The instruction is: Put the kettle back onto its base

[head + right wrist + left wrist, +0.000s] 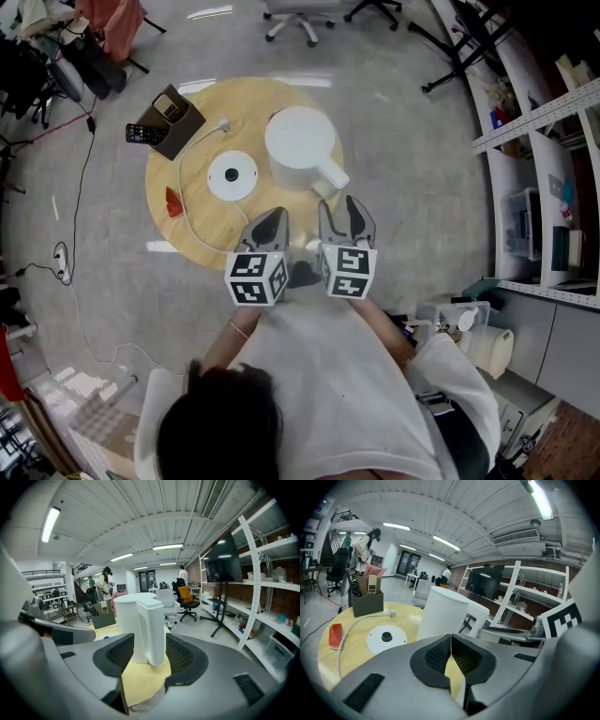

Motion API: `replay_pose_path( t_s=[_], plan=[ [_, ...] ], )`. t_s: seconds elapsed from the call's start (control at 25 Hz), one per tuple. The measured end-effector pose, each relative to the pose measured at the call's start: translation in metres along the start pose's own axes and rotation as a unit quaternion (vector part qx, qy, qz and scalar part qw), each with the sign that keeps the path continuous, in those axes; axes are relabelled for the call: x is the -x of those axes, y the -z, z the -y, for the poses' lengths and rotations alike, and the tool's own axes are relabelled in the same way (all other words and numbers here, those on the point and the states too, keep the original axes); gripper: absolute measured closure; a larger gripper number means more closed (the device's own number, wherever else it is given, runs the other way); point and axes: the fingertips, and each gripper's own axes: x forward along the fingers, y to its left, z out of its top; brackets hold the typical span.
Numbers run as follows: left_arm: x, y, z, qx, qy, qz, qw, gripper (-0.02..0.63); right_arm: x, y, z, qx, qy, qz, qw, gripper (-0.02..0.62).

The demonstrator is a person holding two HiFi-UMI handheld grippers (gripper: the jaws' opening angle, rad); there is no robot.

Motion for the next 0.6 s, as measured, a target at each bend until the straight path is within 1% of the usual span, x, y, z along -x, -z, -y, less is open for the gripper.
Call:
replay_pose_path(
  t_s=[0.12, 0.24, 0.32, 0.6],
  plan=[
    [-0.005, -0.002, 0.001, 0.002, -0.007, 0.001, 1.0, 0.58, -0.005, -0.003, 0.004, -0.01, -0.004, 0.007, 1.0, 0.375],
    [-0.011, -0.003, -0.001, 0.005, -0.013, 0.001, 0.9999, 0.58, -0.012, -0.002, 0.011, 0.0, 0.01, 0.004, 1.0, 0.338],
    [-0.015, -0.004, -0.001, 0.005, -0.015, 0.002, 0.9999, 0.58, -0.017, -0.001, 0.015, 0.009, 0.017, 0.001, 1.0, 0.325],
    [-0.024, -0.005, -0.001, 0.003, -0.025, -0.002, 0.9997, 0.58, -0.03, -0.002, 0.02, 0.022, 0.03, -0.006, 0.999, 0.318]
  ],
)
